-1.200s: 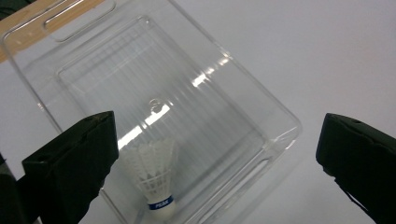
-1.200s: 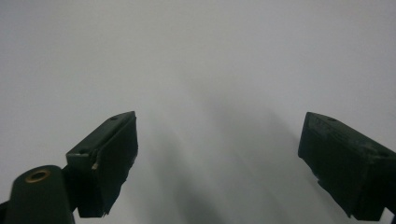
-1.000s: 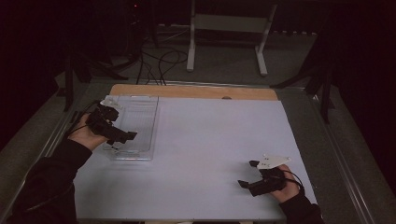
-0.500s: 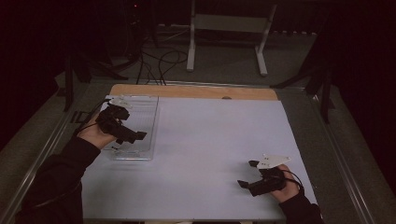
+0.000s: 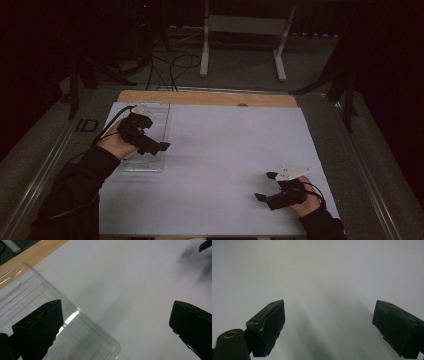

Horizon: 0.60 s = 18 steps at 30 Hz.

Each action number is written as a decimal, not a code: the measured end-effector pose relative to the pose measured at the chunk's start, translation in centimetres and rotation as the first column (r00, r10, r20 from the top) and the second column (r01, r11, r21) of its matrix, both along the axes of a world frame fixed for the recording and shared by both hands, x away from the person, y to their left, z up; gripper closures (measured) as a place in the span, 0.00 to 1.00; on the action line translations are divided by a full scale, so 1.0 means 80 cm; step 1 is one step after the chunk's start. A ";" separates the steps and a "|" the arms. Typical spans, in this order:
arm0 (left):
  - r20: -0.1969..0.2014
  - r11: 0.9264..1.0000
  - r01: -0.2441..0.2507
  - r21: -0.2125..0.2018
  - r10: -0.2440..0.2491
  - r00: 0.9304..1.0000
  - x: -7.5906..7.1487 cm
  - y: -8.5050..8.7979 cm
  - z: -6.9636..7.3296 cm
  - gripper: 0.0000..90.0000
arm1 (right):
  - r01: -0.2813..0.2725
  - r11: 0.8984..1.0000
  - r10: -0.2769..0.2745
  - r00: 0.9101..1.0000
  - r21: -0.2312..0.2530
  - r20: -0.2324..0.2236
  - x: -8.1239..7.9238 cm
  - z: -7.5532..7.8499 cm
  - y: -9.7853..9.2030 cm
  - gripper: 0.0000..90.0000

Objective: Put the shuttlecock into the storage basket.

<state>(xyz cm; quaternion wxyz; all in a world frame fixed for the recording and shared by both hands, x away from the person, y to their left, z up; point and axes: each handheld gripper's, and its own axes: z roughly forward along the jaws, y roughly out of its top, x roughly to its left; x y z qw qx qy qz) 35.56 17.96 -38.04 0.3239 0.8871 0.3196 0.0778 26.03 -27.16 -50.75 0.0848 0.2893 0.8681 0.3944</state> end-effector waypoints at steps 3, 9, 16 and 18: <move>0.003 1.000 0.019 -0.001 -0.019 1.000 -0.002 -0.011 0.001 0.00 | 0.001 1.000 -0.001 1.000 0.000 -0.001 0.000 0.000 -0.001 0.12; 0.005 0.998 0.062 -0.009 -0.062 0.998 -0.006 -0.034 0.001 0.00 | -0.001 1.000 0.001 1.000 -0.003 0.003 0.000 0.000 0.000 0.12; 0.001 0.994 0.111 -0.003 -0.111 0.994 -0.012 -0.061 -0.002 0.00 | 0.000 1.000 0.000 1.000 -0.007 0.004 0.000 0.000 0.000 0.12; -0.001 0.993 0.121 -0.002 -0.121 0.993 -0.013 -0.066 -0.003 0.00 | 0.000 1.000 0.000 1.000 -0.004 0.004 0.000 0.000 0.000 0.12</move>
